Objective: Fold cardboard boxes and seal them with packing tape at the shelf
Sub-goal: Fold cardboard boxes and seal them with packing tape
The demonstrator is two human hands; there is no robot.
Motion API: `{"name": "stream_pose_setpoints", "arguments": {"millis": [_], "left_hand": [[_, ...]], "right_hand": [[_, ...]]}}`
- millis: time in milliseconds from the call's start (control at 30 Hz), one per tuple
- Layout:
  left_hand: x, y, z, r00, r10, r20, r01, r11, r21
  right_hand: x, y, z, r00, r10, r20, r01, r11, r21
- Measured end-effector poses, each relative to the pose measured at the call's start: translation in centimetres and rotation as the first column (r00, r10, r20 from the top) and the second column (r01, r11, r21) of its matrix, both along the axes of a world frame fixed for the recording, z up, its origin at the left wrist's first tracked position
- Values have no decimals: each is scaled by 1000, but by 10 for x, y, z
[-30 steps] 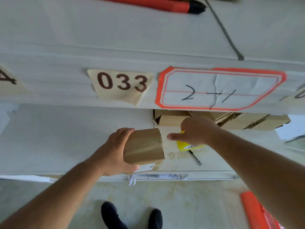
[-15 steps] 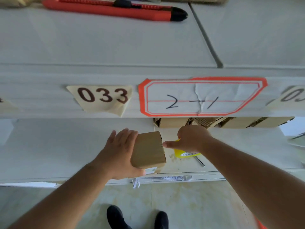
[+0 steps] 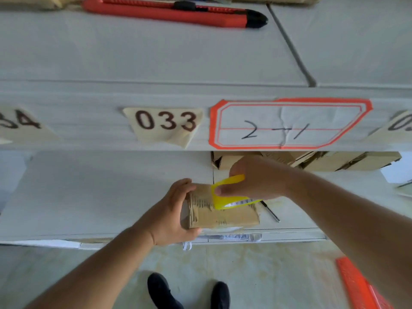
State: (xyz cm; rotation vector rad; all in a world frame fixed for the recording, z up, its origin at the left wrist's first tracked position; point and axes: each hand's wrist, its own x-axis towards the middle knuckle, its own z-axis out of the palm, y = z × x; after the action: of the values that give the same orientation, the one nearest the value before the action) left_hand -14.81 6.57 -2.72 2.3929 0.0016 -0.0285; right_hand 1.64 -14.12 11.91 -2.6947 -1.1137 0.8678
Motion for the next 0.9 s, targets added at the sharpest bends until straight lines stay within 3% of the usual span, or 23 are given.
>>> {"name": "stream_pose_setpoints", "arguments": {"millis": [167,333,467,633,900], "left_hand": [[-33,22,-24,962,100,-252,-48,978,202],[-9,11,-24,947,76,-313,3,970,242],[-6,7,-22,960,64,-274,-2,975,222],[-10,11,-24,957,74,-281,-18,981,195],[-8,7,-26,956,81,-283,-33,985,169]], "right_hand": [[-38,50,-53,996,85,-23,-86,996,-33],[-39,64,-60,996,88,26,-87,996,-28],[-33,55,-55,994,100,36,-99,994,-51],[24,-15,-48,921,251,299,-147,933,-330],[39,-71,-99,968,-11,252,82,959,-271]]}}
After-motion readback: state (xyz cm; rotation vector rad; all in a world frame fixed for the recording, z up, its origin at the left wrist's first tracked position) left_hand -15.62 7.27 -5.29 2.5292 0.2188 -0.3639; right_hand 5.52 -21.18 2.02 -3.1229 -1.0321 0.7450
